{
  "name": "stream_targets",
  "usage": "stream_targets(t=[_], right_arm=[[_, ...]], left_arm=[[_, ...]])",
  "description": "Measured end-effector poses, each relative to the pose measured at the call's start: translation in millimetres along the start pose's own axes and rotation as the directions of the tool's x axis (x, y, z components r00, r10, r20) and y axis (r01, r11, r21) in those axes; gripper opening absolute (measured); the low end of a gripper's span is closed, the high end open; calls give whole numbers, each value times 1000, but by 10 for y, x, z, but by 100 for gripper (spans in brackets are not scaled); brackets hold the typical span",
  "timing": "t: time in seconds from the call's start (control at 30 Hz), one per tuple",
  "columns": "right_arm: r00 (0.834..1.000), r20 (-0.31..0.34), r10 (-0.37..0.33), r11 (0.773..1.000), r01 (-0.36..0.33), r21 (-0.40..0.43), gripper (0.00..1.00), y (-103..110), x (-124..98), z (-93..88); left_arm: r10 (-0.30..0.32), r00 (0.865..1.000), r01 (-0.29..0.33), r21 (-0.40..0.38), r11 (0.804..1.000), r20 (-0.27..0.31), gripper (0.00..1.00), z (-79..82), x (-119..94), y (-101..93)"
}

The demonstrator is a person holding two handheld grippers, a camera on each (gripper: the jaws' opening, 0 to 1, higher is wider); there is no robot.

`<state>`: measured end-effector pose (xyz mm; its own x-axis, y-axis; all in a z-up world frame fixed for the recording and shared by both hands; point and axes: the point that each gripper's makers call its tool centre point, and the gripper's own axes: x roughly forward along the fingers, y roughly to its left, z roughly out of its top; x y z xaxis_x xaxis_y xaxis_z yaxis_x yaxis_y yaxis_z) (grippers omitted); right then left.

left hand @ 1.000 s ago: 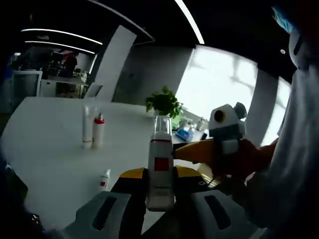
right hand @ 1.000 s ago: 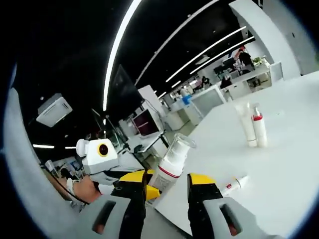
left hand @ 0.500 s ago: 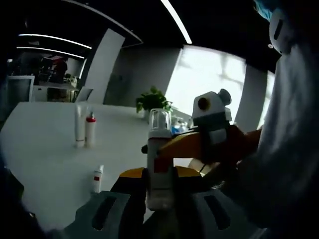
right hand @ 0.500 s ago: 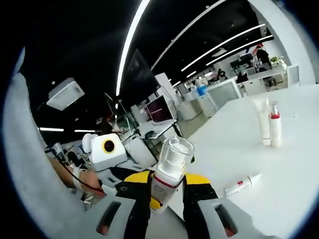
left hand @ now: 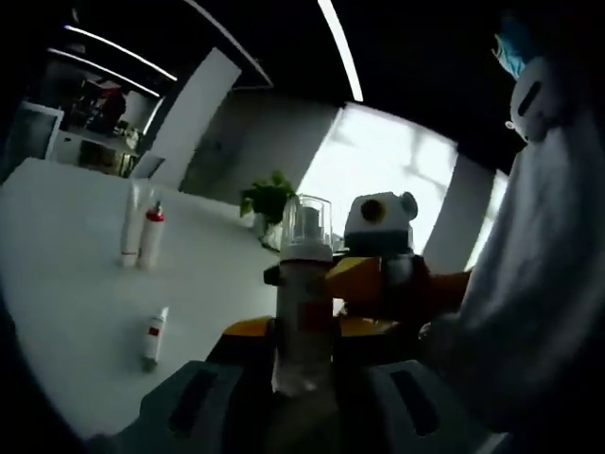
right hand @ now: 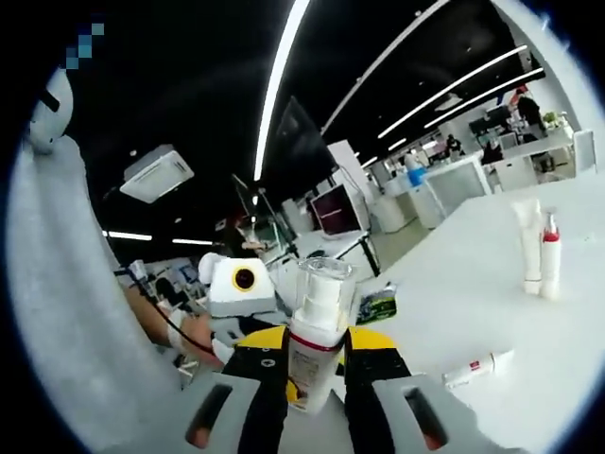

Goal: Arrange the skincare products in the storage area until every visible bottle or jar stands upright without overlapping.

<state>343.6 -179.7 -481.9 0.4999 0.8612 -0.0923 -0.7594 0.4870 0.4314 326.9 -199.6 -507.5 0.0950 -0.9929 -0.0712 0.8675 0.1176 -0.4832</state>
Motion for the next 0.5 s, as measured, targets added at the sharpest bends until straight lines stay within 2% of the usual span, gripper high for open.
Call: stream_targets(t=[0.07,0.1,0.13,0.2,0.3,0.37,0.4,0.43,0.5], right_arm=[[998,-10,68,997,-68,-23,14,76,-7,23],[991,-22,132,991,-133,-26,14,158,-25,32],[985,-26,172,984,-173,-44,14,196,-44,52],[966,-51,253,966,-255,-35,14,289,-81,48],[931,-94,353,933,-358,-38,14,381,-123,72],[910,-125,395,916,-401,-27,14,422,-139,53],[912,-128,390,916,-398,-43,14,406,-117,61],[906,-140,401,912,-408,-29,14,412,-117,43],[911,-133,390,918,-396,-22,15,367,-84,42]], left_arm=[[-45,999,45,-45,998,10,23,-1,2,-59],[-80,997,81,-60,995,13,25,0,3,-111],[-82,996,84,-68,994,18,27,7,9,-114],[-122,992,123,-72,990,28,32,15,22,-190],[-219,975,222,-140,965,37,28,1,47,-364],[-250,968,252,-149,956,32,25,-17,59,-416],[-259,965,261,-145,954,32,23,-21,59,-430],[-253,967,255,-145,956,32,23,-25,63,-425],[-247,969,248,-137,959,26,22,-35,49,-413]])
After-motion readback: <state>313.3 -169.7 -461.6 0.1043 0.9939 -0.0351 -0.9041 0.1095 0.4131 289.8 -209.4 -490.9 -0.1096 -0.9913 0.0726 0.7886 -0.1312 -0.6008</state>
